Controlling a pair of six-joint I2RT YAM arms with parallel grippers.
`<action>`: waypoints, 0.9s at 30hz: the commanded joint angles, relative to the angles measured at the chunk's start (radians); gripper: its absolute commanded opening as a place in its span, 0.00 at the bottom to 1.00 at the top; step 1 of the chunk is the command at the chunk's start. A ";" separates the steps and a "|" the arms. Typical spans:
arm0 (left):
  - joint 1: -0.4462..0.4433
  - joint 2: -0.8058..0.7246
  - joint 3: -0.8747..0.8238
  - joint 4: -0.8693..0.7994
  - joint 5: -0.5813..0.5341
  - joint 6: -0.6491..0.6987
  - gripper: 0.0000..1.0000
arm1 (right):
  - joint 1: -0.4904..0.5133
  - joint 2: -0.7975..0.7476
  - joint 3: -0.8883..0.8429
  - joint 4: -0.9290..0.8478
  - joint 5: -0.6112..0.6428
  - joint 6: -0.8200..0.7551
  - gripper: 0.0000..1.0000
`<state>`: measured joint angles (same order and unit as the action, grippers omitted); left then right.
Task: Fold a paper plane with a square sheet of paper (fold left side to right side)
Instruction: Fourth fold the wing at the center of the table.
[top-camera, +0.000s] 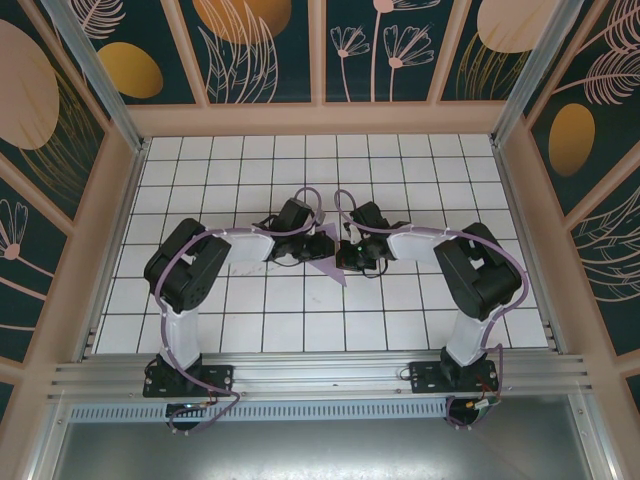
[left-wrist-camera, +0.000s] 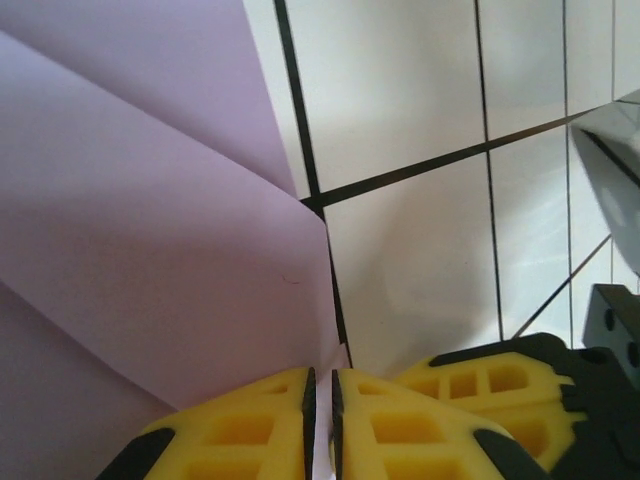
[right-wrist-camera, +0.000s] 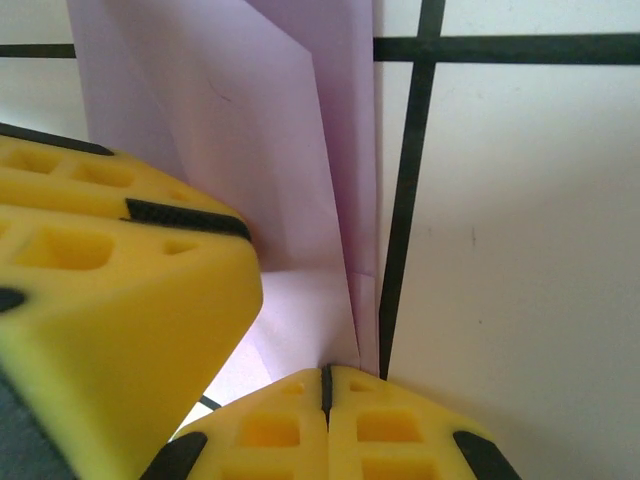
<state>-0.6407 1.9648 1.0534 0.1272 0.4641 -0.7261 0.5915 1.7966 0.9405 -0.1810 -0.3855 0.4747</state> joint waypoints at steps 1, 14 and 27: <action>-0.003 0.027 -0.001 -0.031 -0.050 0.011 0.16 | 0.014 0.076 -0.018 -0.127 0.103 -0.024 0.00; 0.045 0.034 -0.002 -0.086 -0.197 0.052 0.15 | 0.018 0.087 -0.022 -0.195 0.142 -0.047 0.00; 0.153 0.113 0.128 -0.130 -0.228 0.145 0.17 | 0.018 0.081 -0.055 -0.189 0.137 -0.046 0.00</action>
<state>-0.5488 2.0254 1.1488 0.0429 0.3882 -0.6487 0.6041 1.8038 0.9565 -0.2062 -0.3565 0.4500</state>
